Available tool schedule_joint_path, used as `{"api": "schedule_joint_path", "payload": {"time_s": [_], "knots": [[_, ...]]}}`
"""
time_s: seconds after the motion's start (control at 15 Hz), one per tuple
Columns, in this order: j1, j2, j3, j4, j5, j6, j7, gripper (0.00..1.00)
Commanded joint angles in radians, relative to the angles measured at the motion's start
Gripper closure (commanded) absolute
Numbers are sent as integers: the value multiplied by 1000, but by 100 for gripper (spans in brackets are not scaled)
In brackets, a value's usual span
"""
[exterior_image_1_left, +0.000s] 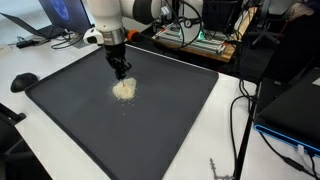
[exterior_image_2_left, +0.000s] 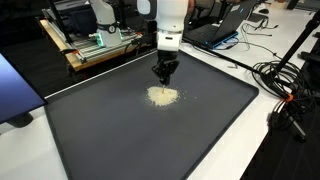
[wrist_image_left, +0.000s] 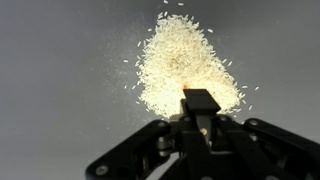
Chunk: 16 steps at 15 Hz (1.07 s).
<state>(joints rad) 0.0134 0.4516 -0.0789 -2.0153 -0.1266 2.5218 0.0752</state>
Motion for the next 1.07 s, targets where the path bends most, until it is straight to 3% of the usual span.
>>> {"api": "schedule_joint_path", "payload": {"time_s": [0.0,1.0], "knots": [[15,45,-16,25,-25,4,35,97],[9,8,-27,-6,-21,10,48,97]]}}
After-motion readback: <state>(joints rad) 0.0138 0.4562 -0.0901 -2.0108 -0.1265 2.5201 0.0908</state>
